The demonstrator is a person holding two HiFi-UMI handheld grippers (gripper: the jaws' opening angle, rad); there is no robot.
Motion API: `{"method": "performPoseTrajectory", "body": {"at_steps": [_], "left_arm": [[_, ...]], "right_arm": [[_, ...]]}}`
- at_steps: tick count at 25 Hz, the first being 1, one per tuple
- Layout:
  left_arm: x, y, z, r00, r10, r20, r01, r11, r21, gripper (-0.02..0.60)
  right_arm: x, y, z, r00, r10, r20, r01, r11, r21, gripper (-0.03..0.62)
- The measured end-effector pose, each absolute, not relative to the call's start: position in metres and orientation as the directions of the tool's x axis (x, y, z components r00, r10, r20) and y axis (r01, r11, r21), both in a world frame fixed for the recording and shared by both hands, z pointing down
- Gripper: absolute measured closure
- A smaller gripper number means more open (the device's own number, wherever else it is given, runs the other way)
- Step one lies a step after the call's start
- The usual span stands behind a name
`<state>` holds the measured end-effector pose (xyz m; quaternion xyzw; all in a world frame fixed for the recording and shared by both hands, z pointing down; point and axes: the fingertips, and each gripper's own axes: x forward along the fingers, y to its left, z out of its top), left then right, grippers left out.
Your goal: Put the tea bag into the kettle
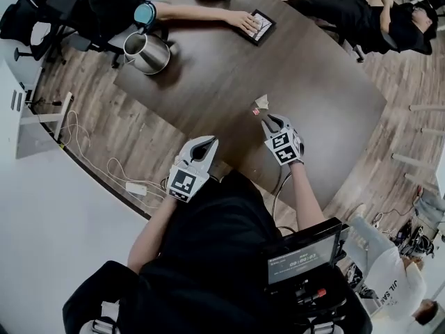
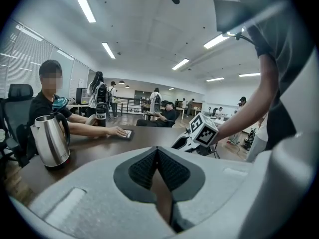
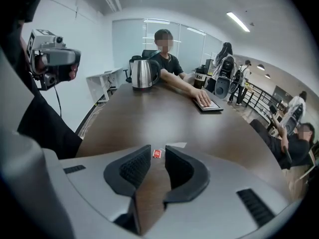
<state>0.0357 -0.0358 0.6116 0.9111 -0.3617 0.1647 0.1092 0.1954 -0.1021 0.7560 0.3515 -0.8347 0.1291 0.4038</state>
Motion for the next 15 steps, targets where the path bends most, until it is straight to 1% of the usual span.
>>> {"method": "performPoseTrajectory", "body": {"at_steps": [5,10,15], "left_arm": [[0.021,-0.036,0.611,0.651,-0.653,0.386,-0.730,-0.678,0.084,0.580],[0.010,-0.029,0.617,0.629,-0.665,0.402,-0.748,-0.659,0.081,0.580],[-0.002,-0.027,0.621,0.608,-0.680,0.410,-0.766,-0.639,0.076,0.580]], "right_arm": [[0.201,-0.116,0.781,-0.392,-0.430,0.813,-0.665,0.743,0.072,0.509],[0.201,-0.122,0.800,-0.361,-0.381,0.851,-0.642,0.763,0.069,0.485],[0.205,-0.128,0.820,-0.324,-0.342,0.882,-0.652,0.757,0.054,0.451]]}}
